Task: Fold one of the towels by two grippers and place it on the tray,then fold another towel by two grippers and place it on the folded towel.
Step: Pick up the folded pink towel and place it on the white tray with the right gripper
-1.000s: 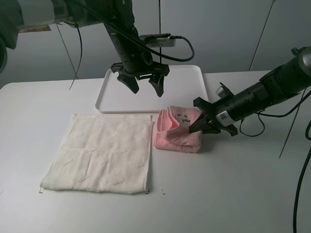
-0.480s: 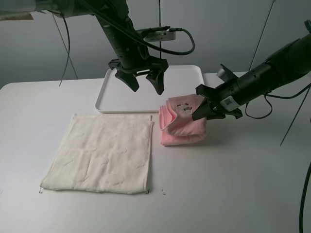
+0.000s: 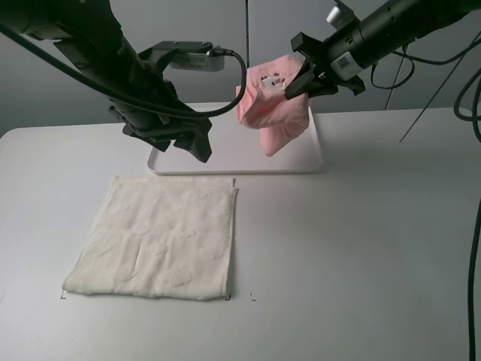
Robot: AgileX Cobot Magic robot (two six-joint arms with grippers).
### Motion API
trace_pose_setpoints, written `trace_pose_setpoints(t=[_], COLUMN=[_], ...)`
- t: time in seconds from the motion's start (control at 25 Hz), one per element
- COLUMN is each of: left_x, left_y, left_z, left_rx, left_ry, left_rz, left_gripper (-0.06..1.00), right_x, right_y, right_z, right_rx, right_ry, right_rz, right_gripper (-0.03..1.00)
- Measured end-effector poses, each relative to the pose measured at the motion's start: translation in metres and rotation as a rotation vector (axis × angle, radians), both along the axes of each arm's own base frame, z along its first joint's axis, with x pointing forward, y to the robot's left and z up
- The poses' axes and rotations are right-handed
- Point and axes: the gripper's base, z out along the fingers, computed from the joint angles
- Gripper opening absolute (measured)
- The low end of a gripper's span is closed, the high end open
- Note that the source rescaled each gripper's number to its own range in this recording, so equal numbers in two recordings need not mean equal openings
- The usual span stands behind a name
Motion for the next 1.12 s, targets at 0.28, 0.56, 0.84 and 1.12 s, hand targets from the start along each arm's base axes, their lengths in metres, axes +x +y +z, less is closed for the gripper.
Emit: trace_pose_setpoints(t=[0.28,0.56,0.84,1.12], left_x=[-0.006,-0.006,-0.005,-0.005], left_y=[0.004,0.005,0.005,0.005], left_z=[0.009,0.008,0.007,0.008], left_rx=[-0.015,-0.005,-0.002,-0.003], left_ry=[-0.030,-0.043,-0.053,-0.058], left_rz=[0.002,-0.013,-0.023,-0.026], left_gripper=[0.95,0.95,0.95,0.95], right_x=[0.041,0.078,0.092,0.093], right_y=[0.070,0.098,0.089,0.083], right_z=[0.019,-0.009,-0.109,-0.134], right_rx=[0.124,0.243,0.080,-0.006], right_ry=[-0.033,-0.029,0.106,0.130], right_rz=[0.071,0.052,0.024,-0.001], right_gripper=[0.07,0.07,0.07,0.12])
